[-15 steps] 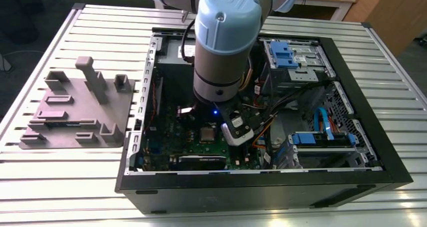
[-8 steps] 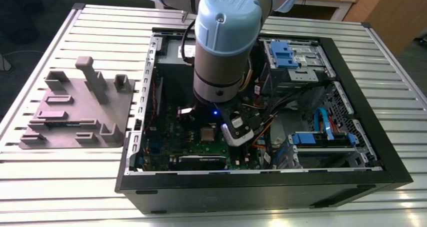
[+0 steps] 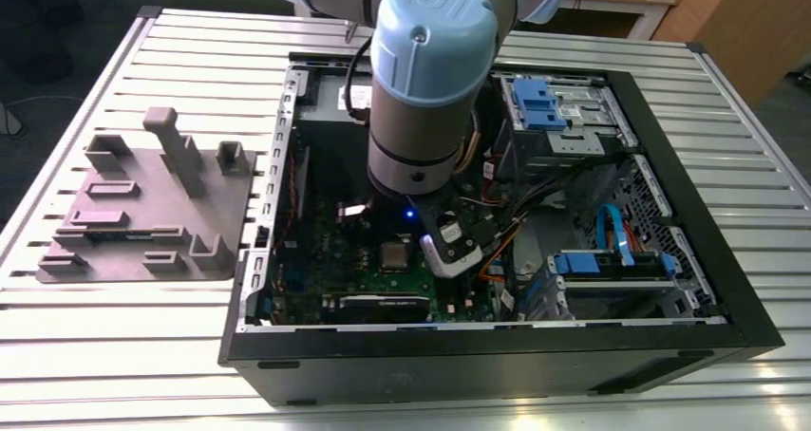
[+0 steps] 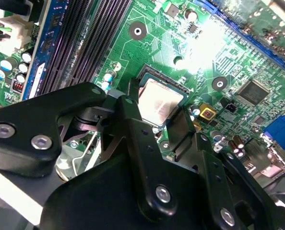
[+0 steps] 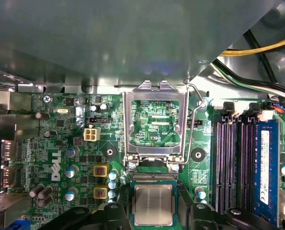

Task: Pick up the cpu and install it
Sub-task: 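Place the cpu into insertion slot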

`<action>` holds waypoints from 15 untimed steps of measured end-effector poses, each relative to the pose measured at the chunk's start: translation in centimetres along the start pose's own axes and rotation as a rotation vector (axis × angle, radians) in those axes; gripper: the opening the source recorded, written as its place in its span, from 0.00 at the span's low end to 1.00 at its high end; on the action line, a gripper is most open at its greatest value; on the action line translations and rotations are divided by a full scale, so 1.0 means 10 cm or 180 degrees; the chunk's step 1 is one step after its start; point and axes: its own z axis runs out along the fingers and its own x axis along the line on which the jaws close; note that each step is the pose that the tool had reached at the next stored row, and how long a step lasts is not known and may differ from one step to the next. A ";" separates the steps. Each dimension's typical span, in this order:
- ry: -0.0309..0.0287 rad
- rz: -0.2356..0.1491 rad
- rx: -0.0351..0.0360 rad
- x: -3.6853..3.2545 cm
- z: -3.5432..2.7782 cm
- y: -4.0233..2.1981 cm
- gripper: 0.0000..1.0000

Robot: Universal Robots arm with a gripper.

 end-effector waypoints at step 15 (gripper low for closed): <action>-0.0001 0.0000 -0.0003 -0.001 0.010 0.001 0.55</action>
